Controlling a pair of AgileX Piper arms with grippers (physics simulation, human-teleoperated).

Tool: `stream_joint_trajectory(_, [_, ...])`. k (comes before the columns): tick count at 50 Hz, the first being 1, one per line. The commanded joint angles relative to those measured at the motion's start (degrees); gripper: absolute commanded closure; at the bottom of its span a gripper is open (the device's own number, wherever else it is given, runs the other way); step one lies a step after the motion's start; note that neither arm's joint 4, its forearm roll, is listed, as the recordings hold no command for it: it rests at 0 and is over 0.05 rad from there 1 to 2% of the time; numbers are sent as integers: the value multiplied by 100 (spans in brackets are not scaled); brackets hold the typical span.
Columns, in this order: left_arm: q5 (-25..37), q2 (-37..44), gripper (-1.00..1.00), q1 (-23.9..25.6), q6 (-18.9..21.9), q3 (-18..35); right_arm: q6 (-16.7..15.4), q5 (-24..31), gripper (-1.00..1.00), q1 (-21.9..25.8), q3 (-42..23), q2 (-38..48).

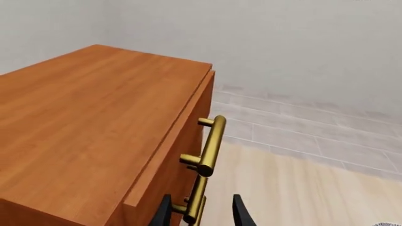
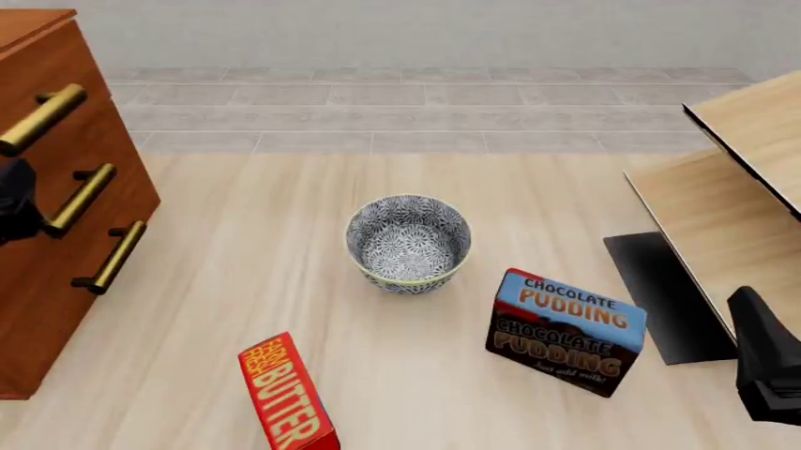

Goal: Close the top drawer of the cabinet and put the bowl on top of it.

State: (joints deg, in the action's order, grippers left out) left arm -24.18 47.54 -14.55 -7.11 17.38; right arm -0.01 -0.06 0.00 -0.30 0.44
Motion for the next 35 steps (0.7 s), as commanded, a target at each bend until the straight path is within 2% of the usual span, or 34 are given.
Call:
stream_joint_trajectory(1, [-48, 201, -100, -227, 51, 97, -1, 0, -100, 0, 5, -5])
stream_joint_trajectory(35, [-198, 319, -100, -470, 117, 92, 0, 0, -100, 1, 5, -5])
